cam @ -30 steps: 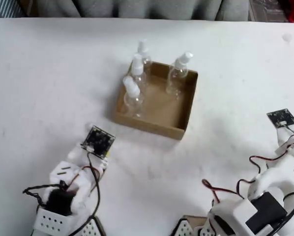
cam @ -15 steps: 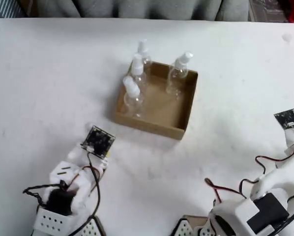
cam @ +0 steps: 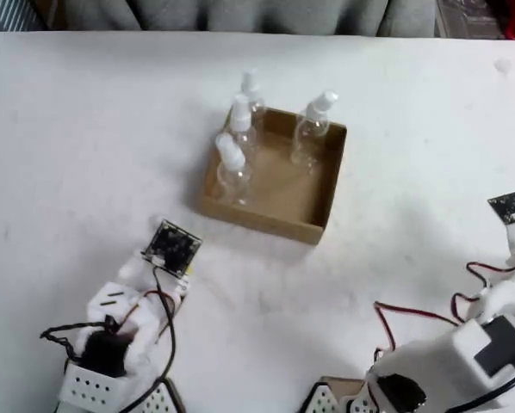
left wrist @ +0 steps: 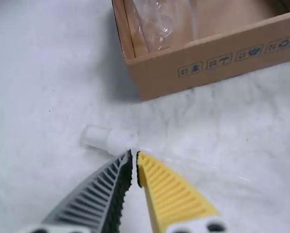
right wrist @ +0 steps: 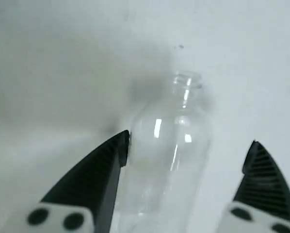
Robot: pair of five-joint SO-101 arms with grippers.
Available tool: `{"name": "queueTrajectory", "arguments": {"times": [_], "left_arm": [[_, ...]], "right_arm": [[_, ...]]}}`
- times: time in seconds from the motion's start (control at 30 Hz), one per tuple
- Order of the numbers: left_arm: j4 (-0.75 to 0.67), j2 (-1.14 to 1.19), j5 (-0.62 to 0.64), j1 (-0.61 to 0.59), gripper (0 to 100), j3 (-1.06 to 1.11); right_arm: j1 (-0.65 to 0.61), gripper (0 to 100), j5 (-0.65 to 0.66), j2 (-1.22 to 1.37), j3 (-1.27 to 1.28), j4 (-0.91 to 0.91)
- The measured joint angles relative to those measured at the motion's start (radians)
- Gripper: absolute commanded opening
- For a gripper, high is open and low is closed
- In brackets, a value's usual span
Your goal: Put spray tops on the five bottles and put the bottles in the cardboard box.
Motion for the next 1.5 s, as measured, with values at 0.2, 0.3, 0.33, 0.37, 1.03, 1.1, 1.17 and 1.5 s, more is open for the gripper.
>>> {"name": "queueTrajectory", "arguments": {"times": [0.2,0.3,0.33,0.37,1.03,1.1,1.17,1.5], "left_arm": [[0.000,0.000,0.000,0.000,2,0.000],[0.000,0.000,0.000,0.000,2,0.000],[0.000,0.000,0.000,0.000,2,0.000],[0.000,0.000,0.000,0.000,2,0.000],[-0.009,0.000,0.000,-0.038,2,0.000],[-0.052,0.000,0.009,-0.068,2,0.000],[-0.083,0.000,0.058,-0.101,2,0.000],[-0.097,0.008,0.198,-0.170,2,-0.041]], "right_arm": [[-0.002,15.5,0.000,0.068,-0.055,0.000],[-0.002,0.3,0.000,0.081,-0.069,0.000],[-0.002,1.9,0.000,0.081,-0.075,0.000],[-0.002,4.2,0.000,0.081,-0.078,0.000],[-0.002,1.5,-0.002,-0.123,-0.138,0.474],[-0.002,1.5,-0.002,-0.143,-0.138,0.506],[-0.002,1.5,-0.002,-0.155,-0.138,0.520],[-0.002,1.5,-0.002,-0.187,-0.112,0.522]]}}
